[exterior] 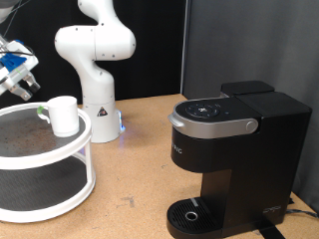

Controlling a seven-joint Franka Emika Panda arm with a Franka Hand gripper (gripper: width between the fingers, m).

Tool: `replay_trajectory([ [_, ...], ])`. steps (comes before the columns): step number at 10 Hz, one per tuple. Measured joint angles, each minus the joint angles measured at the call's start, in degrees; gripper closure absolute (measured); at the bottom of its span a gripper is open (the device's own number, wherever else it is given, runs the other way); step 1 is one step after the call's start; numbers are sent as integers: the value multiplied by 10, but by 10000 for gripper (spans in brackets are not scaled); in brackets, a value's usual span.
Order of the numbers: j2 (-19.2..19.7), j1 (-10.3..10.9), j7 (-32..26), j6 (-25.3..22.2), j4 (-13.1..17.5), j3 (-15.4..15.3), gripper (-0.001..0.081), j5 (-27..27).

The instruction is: Make a cup of coffee with the keurig machine

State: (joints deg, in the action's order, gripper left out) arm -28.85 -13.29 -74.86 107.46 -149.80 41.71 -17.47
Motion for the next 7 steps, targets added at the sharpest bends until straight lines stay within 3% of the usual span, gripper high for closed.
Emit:
replay_trajectory([
  [1, 4, 0, -6, 10, -6, 0, 525, -3],
  [2, 5, 0, -12, 21, -13, 0, 348, -5],
  [3, 5, 0, -19, 37, -22, 1, 348, -11],
  [4, 5, 0, -27, 49, -31, 2, 166, -13],
  [5, 5, 0, -36, 59, -40, 3, 54, -13],
  [7, 5, 0, -48, 76, -56, 5, 9, -13],
])
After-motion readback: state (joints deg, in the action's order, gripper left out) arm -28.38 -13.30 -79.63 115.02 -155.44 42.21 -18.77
